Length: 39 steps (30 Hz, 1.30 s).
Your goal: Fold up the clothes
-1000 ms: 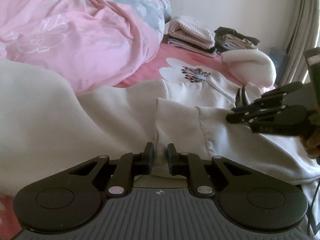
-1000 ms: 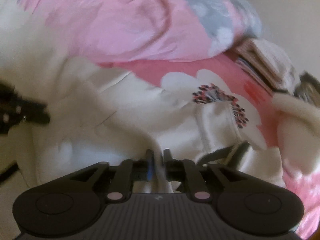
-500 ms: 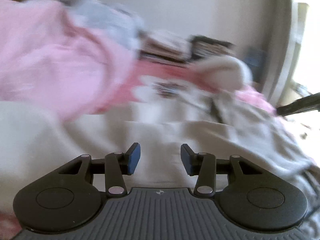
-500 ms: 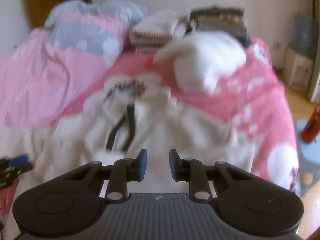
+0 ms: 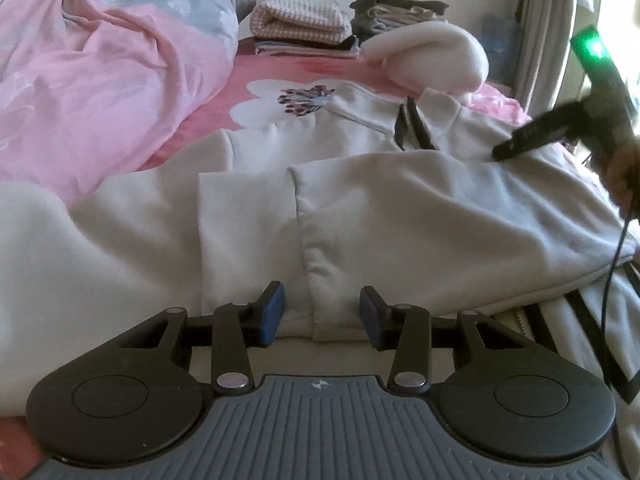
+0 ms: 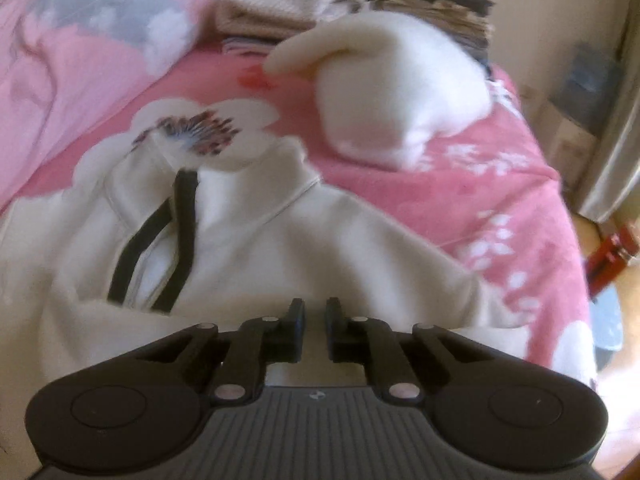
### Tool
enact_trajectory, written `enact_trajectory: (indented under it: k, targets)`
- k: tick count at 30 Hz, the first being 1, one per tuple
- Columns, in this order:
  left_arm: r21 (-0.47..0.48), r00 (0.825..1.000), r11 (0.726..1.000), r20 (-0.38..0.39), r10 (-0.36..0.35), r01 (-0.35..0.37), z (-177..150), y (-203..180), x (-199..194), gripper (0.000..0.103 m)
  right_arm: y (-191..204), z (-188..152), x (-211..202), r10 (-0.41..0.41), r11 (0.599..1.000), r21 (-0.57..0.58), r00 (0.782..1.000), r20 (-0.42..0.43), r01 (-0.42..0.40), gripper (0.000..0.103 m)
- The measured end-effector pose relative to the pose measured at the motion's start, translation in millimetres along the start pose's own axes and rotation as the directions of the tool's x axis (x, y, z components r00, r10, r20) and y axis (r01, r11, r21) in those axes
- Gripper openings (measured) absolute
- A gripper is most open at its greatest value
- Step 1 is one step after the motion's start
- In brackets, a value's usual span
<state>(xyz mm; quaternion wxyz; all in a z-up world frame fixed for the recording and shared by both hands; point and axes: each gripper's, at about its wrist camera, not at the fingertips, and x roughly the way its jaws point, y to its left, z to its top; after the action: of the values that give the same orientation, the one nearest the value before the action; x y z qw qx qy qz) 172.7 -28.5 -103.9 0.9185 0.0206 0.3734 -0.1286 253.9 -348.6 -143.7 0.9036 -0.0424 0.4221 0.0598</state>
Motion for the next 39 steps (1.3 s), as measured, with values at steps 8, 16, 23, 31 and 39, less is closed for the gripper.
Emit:
enact_trajectory:
  k: [8,16,23,31,39]
  targets:
    - [-0.012,1.0,1.0,-0.011,0.004,-0.004,-4,2,-5,0.042,62,-21,0,0.37,0.921,-0.076,0.919,-0.137,-0.382,0.009]
    - [-0.023,1.0,1.0,-0.016,-0.009,0.009,-9,7,-11,0.042,33,12,9,0.331,0.934,0.147,0.943,-0.015,-0.326,0.013]
    - [-0.037,0.999,0.999,-0.008,-0.037,0.036,-13,13,-13,0.042,-54,-37,-45,0.26,0.927,0.286,0.965,-0.029,-0.241,0.013]
    - [-0.021,0.999,0.999,-0.035,-0.031,0.03,-19,14,-13,0.042,-93,-30,-8,0.02,0.933,0.357,0.999,0.045,-0.035,0.0]
    - [-0.049,0.999,0.998,-0.03,-0.041,0.039,-19,17,-13,0.043,-111,-38,-5,-0.036,0.931,0.361,0.999,-0.026,0.044,0.001]
